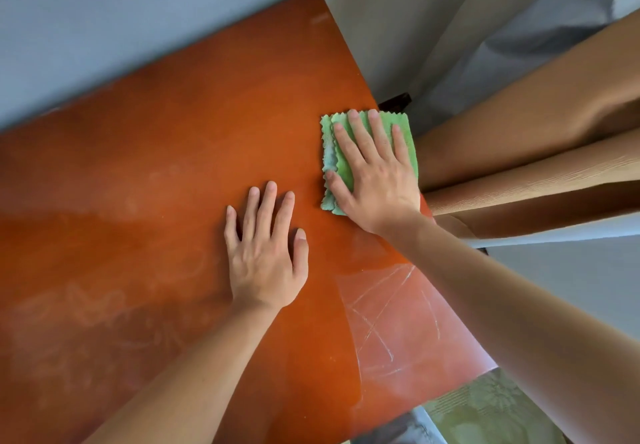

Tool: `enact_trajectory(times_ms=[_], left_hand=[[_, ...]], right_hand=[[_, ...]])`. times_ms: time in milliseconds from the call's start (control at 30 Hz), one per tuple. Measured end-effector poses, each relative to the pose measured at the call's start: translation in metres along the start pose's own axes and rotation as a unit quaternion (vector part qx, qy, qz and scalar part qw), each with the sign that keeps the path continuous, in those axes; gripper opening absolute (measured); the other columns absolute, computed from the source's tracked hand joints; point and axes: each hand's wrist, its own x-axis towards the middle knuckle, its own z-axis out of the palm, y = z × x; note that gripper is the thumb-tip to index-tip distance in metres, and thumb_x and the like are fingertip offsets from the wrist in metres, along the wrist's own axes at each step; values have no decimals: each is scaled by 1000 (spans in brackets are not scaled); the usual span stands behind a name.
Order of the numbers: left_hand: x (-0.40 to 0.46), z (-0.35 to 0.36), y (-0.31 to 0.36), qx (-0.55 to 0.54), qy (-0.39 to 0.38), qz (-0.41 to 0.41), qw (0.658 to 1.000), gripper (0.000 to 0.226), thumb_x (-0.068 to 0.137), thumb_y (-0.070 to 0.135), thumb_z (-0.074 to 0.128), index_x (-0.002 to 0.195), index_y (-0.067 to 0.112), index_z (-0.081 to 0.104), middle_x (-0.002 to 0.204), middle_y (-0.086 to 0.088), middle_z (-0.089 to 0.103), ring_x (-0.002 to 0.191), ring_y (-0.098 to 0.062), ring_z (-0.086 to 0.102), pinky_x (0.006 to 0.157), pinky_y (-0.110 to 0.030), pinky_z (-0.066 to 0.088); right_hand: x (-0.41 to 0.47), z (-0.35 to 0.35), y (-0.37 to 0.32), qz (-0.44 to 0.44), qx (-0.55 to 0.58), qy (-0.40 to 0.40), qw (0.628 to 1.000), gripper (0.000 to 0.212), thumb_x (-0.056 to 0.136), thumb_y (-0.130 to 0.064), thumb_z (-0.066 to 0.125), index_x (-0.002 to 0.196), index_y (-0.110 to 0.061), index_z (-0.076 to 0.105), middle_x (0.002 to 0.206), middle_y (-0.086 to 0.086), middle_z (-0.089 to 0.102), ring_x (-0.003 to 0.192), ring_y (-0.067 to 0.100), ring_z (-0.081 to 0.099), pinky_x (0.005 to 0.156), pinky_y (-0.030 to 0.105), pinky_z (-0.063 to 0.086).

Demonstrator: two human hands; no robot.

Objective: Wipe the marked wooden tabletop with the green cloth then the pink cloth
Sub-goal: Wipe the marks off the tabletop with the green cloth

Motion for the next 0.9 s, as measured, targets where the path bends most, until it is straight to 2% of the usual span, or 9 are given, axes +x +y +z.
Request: enact_trajectory(times_ms=[233,400,600,900], left_hand=[[-2,-2,-1,-6,-10,1,1000,57,105,44,29,155,20,40,165,-7,31,155,-28,22,124,-57,14],[-1,-4,0,-16,-17,5,1000,60,104,48,24,155,20,39,165,-8,30,155,-28,21,124,-56,13],[-2,-5,-3,-30,-16,7,999,63,101,48,27,155,19,39,166,-9,29,155,-29,19,125,-57,12],[-3,-4,-2,-27,-22,8,999,65,97,49,33,156,20,38,166,-9,27,155,-30,18,125,-57,10]], right_hand=[[-60,13,-25,4,11,1,1000,71,103,-60,23,162,-21,22,169,5,18,158,29,5,127,51,2],[-106,17,-43,25,9,-9,1000,70,105,-61,22,163,-23,18,170,3,15,158,26,0,127,49,-2],[-189,29,-65,35,16,0,999,68,104,-57,31,162,-23,23,169,2,19,158,26,3,127,50,1],[-196,30,-68,42,-1,-3,999,68,102,-58,30,161,-23,27,169,1,19,158,25,3,127,51,3]])
